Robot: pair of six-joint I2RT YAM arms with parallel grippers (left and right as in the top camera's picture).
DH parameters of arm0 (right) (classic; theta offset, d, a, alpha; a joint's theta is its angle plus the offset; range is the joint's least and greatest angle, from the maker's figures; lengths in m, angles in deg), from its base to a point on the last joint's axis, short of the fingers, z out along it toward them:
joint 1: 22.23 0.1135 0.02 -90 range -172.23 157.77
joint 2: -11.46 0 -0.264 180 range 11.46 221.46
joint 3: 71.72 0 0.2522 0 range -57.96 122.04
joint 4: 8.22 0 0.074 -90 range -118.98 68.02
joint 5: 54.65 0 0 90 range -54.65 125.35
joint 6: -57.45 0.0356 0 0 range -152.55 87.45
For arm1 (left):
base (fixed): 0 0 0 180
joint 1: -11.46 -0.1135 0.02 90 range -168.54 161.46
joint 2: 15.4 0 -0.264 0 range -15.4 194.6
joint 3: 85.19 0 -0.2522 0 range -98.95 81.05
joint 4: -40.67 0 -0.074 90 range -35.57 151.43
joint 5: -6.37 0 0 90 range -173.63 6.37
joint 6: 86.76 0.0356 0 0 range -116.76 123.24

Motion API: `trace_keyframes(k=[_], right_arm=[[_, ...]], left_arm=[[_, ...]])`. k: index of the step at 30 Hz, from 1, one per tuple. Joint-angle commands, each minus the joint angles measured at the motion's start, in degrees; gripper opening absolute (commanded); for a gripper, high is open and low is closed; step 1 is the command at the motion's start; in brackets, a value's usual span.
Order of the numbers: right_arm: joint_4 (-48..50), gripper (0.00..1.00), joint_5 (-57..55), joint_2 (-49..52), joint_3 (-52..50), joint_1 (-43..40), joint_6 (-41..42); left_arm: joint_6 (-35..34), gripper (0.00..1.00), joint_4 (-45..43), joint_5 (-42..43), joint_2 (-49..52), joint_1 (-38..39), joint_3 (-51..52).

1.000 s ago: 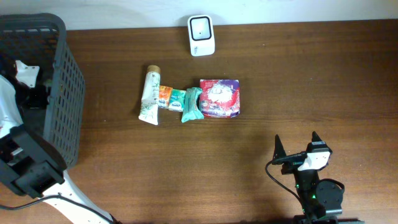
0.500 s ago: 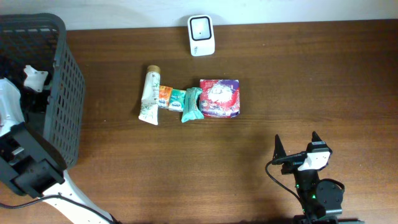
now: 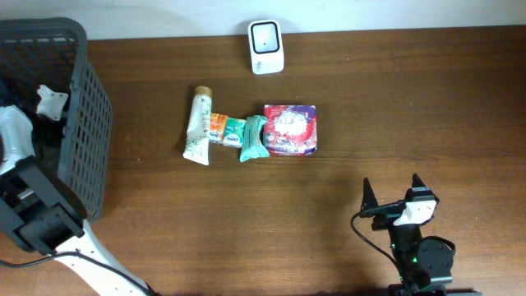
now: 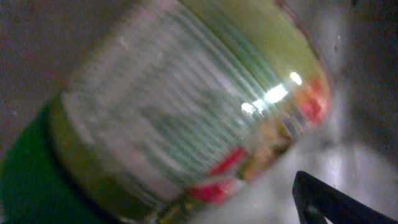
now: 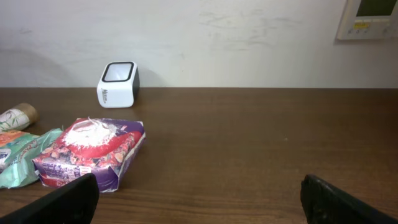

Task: Scan the item barcode
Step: 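Lower the left gripper into the basket and grasp the green-lidded jar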

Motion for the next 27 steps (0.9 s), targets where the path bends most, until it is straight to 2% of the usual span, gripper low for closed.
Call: trace_keyframes(k=[1, 7, 10, 15, 17, 19, 21, 24, 25, 26, 27], right_arm=[[-0.22, 0.98, -0.50, -0.33, -0.42, 0.20, 0.63], [-0.22, 0.98, -0.50, -0.33, -0.42, 0.20, 0.63], [-0.22, 0.99, -0.50, -0.33, -0.42, 0.20, 0.63], [-0.22, 0.99, -0.50, -0.33, -0.42, 0.20, 0.63], [-0.22, 0.99, -0.50, -0.33, -0.42, 0.22, 0.63], [-0.22, 0.98, -0.50, -0.33, -0.42, 0.20, 0.63], [-0.22, 0.99, -0.50, -0.33, -0.42, 0.22, 0.63], [-0.22, 0.99, -0.50, -0.33, -0.42, 0.22, 0.63], [-0.22, 0.98, -0.50, -0.33, -0.42, 0.22, 0.63], [-0.22, 0.99, -0.50, -0.33, -0.42, 0.22, 0.63], [-0.22, 0.98, -0.50, -0.33, -0.42, 0.20, 0.63]], left_arm=[[-6.21, 0.93, -2.47, 0.26, 0.13, -0.15, -0.13], [-22.14, 0.94, -1.05, 0.72, -0.33, -0.15, -6.16], [-30.08, 0.98, -0.85, 1.01, -0.46, -0.13, -6.71], [-32.00, 0.95, -1.11, 16.41, -0.46, -0.11, -6.71], [-32.00, 0.95, -1.29, 16.96, -0.46, -0.11, -6.71], [-31.93, 0.99, -1.27, 16.92, -0.46, -0.11, -6.71], [-31.06, 0.99, -1.07, 13.22, -0.42, -0.15, -6.69], [-30.73, 0.95, -0.26, 1.05, -0.39, -0.15, -6.38], [-27.76, 0.95, 0.63, -1.29, -0.35, -0.15, -5.99], [-25.62, 1.00, 1.07, -1.25, -0.33, -0.15, -5.31], [-24.74, 0.99, 1.14, -1.18, -0.17, -0.15, -4.94]])
